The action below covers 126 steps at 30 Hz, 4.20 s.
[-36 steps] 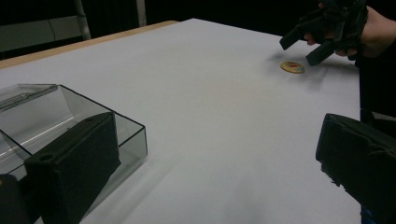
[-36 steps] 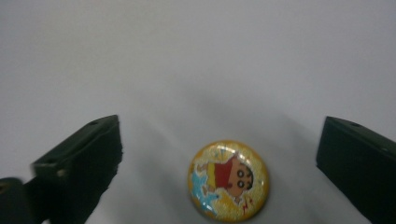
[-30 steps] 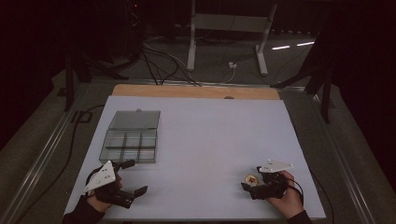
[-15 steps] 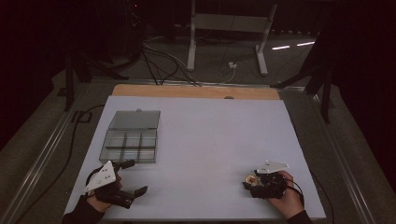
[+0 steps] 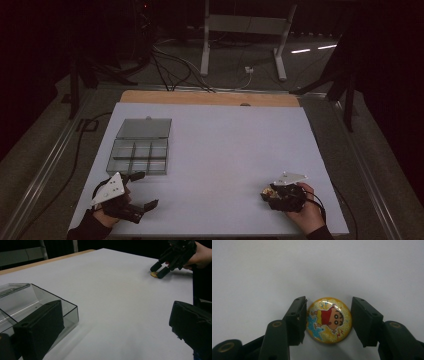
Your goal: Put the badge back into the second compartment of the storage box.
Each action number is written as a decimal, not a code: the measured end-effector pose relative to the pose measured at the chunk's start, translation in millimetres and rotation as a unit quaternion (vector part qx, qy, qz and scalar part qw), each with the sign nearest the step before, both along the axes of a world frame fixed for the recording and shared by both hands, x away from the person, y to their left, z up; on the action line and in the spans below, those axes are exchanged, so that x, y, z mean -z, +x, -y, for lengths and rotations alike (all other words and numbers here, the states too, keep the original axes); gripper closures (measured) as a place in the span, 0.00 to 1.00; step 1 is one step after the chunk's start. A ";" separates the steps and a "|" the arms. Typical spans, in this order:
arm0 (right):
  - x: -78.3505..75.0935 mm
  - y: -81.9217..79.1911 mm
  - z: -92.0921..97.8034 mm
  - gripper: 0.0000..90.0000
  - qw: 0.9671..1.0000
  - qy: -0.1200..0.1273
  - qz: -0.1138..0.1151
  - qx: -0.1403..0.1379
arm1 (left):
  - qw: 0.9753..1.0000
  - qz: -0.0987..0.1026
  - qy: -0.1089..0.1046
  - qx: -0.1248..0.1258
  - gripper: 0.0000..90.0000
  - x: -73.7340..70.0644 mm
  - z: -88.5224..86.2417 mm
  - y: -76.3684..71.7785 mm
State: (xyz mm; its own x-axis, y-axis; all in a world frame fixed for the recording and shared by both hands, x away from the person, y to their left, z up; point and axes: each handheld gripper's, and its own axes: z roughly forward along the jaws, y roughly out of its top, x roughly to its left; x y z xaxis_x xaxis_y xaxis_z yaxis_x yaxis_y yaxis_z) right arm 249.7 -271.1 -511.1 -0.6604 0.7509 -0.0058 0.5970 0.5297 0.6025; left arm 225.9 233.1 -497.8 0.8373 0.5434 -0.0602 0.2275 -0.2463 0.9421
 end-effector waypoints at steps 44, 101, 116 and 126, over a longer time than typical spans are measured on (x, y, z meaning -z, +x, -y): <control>-24.8 8.8 -23.4 0.53 0.999 0.031 0.032 0.002 | 1.000 0.000 0.001 0.000 0.00 0.1 0.6 -0.7; -79.7 78.8 -153.9 0.53 0.987 0.076 0.072 -0.118 | 1.000 0.003 0.001 0.006 0.00 -0.8 0.9 -2.2; -92.2 92.6 -201.0 0.53 0.982 0.083 0.078 -0.152 | 1.000 0.002 -0.001 0.008 0.00 -0.8 0.8 -2.5; -94.2 101.0 -229.4 0.53 0.978 0.089 0.078 -0.169 | 1.000 0.002 -0.003 0.010 0.00 -1.0 0.8 -2.8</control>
